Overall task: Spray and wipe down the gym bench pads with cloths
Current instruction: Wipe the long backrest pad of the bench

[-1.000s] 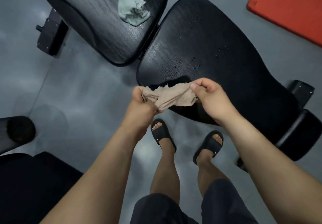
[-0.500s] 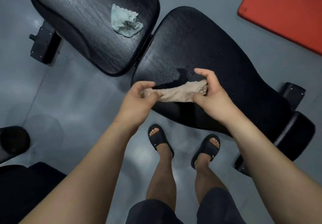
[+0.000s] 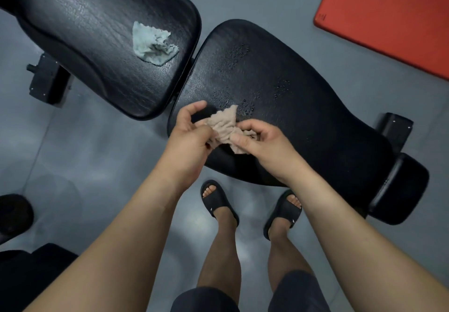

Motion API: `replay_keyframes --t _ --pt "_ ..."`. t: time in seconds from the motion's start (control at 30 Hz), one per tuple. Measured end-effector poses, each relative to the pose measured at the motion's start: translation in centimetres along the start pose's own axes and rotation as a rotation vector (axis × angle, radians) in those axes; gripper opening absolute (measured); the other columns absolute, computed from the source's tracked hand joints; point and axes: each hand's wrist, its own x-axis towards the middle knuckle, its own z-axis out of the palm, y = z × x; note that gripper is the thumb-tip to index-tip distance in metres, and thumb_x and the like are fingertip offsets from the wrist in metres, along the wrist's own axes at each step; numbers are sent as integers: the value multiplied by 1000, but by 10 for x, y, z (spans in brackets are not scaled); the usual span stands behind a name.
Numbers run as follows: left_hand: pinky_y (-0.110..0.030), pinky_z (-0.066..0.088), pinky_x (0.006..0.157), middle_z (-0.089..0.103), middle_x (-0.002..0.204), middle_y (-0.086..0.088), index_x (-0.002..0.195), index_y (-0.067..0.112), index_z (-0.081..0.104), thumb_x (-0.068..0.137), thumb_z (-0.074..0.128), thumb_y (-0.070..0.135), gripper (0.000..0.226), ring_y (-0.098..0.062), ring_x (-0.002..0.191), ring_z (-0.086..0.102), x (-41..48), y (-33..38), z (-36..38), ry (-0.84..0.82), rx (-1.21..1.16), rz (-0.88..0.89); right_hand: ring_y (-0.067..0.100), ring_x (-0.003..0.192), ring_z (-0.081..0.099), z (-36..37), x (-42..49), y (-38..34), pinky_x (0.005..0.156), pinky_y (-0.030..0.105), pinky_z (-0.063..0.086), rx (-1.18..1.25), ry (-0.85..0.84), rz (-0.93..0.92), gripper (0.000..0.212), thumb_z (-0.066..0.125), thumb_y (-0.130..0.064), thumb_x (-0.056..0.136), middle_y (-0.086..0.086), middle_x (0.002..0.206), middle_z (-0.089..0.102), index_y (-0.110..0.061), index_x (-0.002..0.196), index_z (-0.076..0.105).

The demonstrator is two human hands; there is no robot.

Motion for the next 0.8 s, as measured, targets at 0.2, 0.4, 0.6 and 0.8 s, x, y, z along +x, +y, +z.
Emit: replay_keyframes --t 0.2,0.4,0.6,0.8 --pt "-23 46 65 59 89 2 102 20 56 95 55 13 11 -11 72 53 20 -10 -24 509 303 59 6 70 56 -10 8 -8 69 23 44 -36 252 -11 15 66 -8 94 1 80 62 -9 79 62" --pt "-34 33 99 43 146 -17 131 5 49 105 38 25 34 -33 135 41 54 -26 -27 916 289 -201 8 68 44 -21 38 -34 63 29 38 -94 430 -92 18 63 -16 79 -9 71 45 -21 80 46" --pt "-47 31 107 45 145 -20 141 7 44 109 25 44 53 -40 132 43 96 -50 -6 1064 280 -203 -1 85 67 -27 85 -56 84 18 54 -139 466 -185 36 64 -10 90 -9 98 72 -23 123 54" --pt "-50 40 91 58 126 -18 128 14 49 107 21 51 51 -44 113 56 111 -69 -8 1168 405 -186 3 114 63 -33 139 -59 106 26 48 -427 579 -413 42 62 -26 90 -6 122 69 -18 131 64"
